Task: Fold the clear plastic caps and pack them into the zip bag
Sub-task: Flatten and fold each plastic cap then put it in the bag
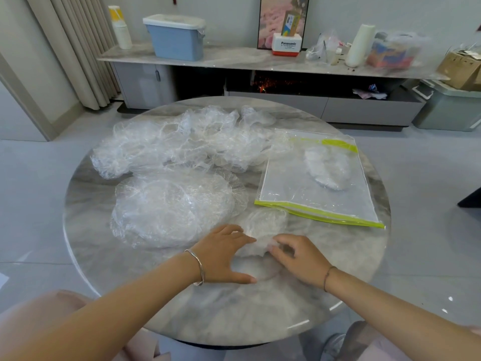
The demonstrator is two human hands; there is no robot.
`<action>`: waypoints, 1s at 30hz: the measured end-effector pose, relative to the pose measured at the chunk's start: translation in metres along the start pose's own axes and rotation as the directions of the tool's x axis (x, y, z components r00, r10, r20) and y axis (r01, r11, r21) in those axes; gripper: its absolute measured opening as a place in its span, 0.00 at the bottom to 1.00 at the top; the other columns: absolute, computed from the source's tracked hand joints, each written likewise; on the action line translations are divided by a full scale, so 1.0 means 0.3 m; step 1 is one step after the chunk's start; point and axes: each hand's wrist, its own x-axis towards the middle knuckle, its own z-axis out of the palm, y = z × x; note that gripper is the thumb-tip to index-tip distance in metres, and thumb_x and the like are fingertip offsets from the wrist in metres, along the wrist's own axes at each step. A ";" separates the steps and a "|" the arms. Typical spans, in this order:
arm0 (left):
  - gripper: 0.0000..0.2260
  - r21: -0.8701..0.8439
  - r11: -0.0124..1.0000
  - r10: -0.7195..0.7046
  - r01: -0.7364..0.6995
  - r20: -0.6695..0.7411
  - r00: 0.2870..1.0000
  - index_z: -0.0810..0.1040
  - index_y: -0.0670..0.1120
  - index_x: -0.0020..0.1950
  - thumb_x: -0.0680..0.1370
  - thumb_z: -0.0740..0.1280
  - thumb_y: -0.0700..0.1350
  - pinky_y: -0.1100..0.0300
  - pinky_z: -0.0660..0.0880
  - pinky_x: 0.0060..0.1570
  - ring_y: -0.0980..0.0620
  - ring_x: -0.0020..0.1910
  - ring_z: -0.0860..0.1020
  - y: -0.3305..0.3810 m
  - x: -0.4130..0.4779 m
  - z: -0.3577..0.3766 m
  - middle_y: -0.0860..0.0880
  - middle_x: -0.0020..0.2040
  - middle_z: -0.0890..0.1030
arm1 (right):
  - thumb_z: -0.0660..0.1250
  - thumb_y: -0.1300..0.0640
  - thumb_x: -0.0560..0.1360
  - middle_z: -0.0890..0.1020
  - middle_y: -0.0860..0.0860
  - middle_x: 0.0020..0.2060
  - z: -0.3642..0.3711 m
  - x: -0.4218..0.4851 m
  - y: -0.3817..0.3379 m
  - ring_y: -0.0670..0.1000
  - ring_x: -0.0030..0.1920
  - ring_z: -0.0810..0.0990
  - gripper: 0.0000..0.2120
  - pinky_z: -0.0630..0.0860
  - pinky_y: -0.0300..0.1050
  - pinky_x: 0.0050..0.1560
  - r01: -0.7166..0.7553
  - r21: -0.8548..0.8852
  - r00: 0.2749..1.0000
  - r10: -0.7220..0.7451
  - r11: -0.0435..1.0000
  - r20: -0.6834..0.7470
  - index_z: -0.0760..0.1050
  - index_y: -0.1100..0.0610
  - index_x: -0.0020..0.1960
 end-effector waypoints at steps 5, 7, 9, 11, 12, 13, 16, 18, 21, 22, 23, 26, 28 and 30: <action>0.13 -0.158 0.980 -0.147 0.120 -0.179 0.973 0.79 0.45 0.52 0.77 0.66 0.54 0.67 0.61 0.52 0.52 0.54 0.72 0.000 0.024 -0.001 0.49 0.49 0.79 | 0.66 0.58 0.77 0.84 0.53 0.35 -0.007 0.003 -0.012 0.49 0.40 0.84 0.12 0.75 0.40 0.47 -0.190 0.379 0.970 0.232 0.905 -0.067 0.75 0.66 0.38; 0.11 -0.270 0.946 -0.234 0.180 -0.182 0.955 0.81 0.46 0.50 0.77 0.66 0.53 0.66 0.62 0.46 0.53 0.49 0.74 0.013 0.031 0.003 0.50 0.46 0.80 | 0.66 0.59 0.76 0.83 0.52 0.30 -0.005 0.011 -0.018 0.47 0.35 0.82 0.12 0.77 0.40 0.43 -0.230 0.423 0.952 0.292 0.877 -0.087 0.74 0.66 0.38; 0.10 -0.340 0.912 -0.292 0.231 -0.138 0.946 0.80 0.47 0.48 0.76 0.66 0.53 0.64 0.66 0.43 0.53 0.44 0.75 0.016 0.039 0.017 0.51 0.42 0.79 | 0.67 0.60 0.76 0.82 0.52 0.28 -0.003 0.020 -0.023 0.47 0.28 0.79 0.09 0.76 0.42 0.38 -0.266 0.458 0.929 0.353 0.848 -0.113 0.73 0.64 0.40; 0.07 -0.396 0.873 -0.347 0.286 -0.091 0.934 0.78 0.49 0.47 0.76 0.67 0.52 0.62 0.68 0.41 0.52 0.40 0.75 0.012 0.047 0.033 0.52 0.38 0.77 | 0.67 0.58 0.76 0.81 0.54 0.31 -0.004 0.028 -0.023 0.48 0.26 0.77 0.07 0.75 0.45 0.36 -0.301 0.464 0.901 0.408 0.833 -0.147 0.72 0.61 0.46; 0.07 -0.428 0.850 -0.375 0.307 -0.081 0.924 0.76 0.49 0.47 0.75 0.68 0.51 0.62 0.68 0.39 0.52 0.38 0.74 0.009 0.051 0.040 0.53 0.35 0.75 | 0.67 0.56 0.76 0.81 0.53 0.35 -0.004 0.029 -0.022 0.48 0.28 0.77 0.07 0.75 0.45 0.38 -0.300 0.408 0.896 0.401 0.862 -0.189 0.71 0.58 0.49; 0.08 -0.453 0.831 -0.396 0.321 -0.079 0.915 0.73 0.49 0.48 0.75 0.68 0.51 0.63 0.67 0.36 0.52 0.35 0.73 0.009 0.054 0.043 0.54 0.32 0.73 | 0.66 0.53 0.76 0.80 0.48 0.41 -0.007 0.027 -0.018 0.48 0.32 0.77 0.08 0.75 0.44 0.41 -0.276 0.288 0.904 0.350 0.917 -0.246 0.70 0.54 0.52; 0.14 -0.488 0.800 -0.438 0.351 -0.074 0.896 0.70 0.48 0.54 0.74 0.70 0.52 0.65 0.64 0.33 0.57 0.30 0.69 -0.002 0.065 0.049 0.55 0.29 0.70 | 0.62 0.49 0.77 0.73 0.42 0.56 -0.017 0.009 -0.015 0.42 0.51 0.73 0.14 0.69 0.36 0.53 0.023 -0.215 0.954 -0.086 0.976 -0.288 0.70 0.51 0.61; 0.18 -0.498 0.784 -0.458 0.370 -0.062 0.887 0.70 0.47 0.59 0.74 0.70 0.52 0.64 0.66 0.35 0.57 0.31 0.71 -0.006 0.074 0.050 0.55 0.31 0.71 | 0.56 0.45 0.78 0.71 0.46 0.66 -0.011 0.003 -0.010 0.44 0.64 0.68 0.20 0.62 0.39 0.63 0.206 -0.443 0.954 -0.279 0.872 -0.106 0.71 0.52 0.66; 0.24 -0.461 0.810 -0.443 0.362 -0.077 0.893 0.66 0.49 0.66 0.73 0.70 0.51 0.61 0.71 0.43 0.53 0.38 0.74 0.006 0.078 0.044 0.54 0.35 0.73 | 0.37 0.33 0.76 0.56 0.43 0.75 0.013 0.001 0.012 0.42 0.74 0.49 0.34 0.44 0.42 0.73 0.200 -0.504 0.980 -0.173 0.841 0.100 0.60 0.47 0.74; 0.27 -0.418 0.839 -0.425 0.348 -0.106 0.899 0.64 0.49 0.68 0.73 0.70 0.50 0.60 0.72 0.46 0.52 0.42 0.75 0.012 0.076 0.041 0.53 0.38 0.74 | 0.32 0.31 0.73 0.51 0.42 0.75 0.021 0.001 0.024 0.41 0.74 0.43 0.38 0.39 0.42 0.74 0.157 -0.510 0.986 -0.106 0.846 0.129 0.55 0.46 0.76; 0.28 -0.343 0.886 -0.385 0.312 -0.167 0.908 0.63 0.49 0.70 0.74 0.70 0.51 0.59 0.72 0.51 0.52 0.47 0.74 0.016 0.074 0.036 0.52 0.43 0.75 | 0.28 0.29 0.70 0.48 0.41 0.76 0.026 0.002 0.039 0.40 0.74 0.39 0.42 0.35 0.42 0.73 0.120 -0.524 0.988 -0.049 0.843 0.147 0.51 0.46 0.77; 0.22 0.055 0.997 -0.024 0.051 -0.403 0.915 0.70 0.50 0.67 0.75 0.62 0.56 0.55 0.69 0.60 0.51 0.58 0.70 0.015 0.064 0.027 0.51 0.57 0.75 | 0.22 0.28 0.65 0.44 0.42 0.76 0.026 0.008 0.073 0.40 0.73 0.35 0.46 0.32 0.42 0.72 0.069 -0.571 0.982 0.046 0.818 0.185 0.44 0.47 0.77; 0.24 0.228 0.971 0.150 -0.074 -0.337 0.929 0.73 0.49 0.67 0.76 0.55 0.59 0.53 0.62 0.65 0.48 0.66 0.68 0.014 0.060 0.035 0.50 0.65 0.75 | 0.20 0.28 0.63 0.42 0.42 0.76 0.026 0.008 0.083 0.41 0.73 0.34 0.46 0.31 0.41 0.72 0.078 -0.588 0.978 0.052 0.805 0.201 0.41 0.47 0.77; 0.29 0.348 0.934 0.156 -0.082 -0.192 0.969 0.72 0.46 0.69 0.79 0.49 0.62 0.51 0.57 0.68 0.47 0.71 0.66 0.012 0.047 0.050 0.48 0.69 0.72 | 0.20 0.29 0.64 0.41 0.42 0.76 0.021 0.002 0.079 0.40 0.73 0.33 0.46 0.30 0.41 0.71 0.084 -0.583 0.979 0.042 0.808 0.199 0.40 0.46 0.76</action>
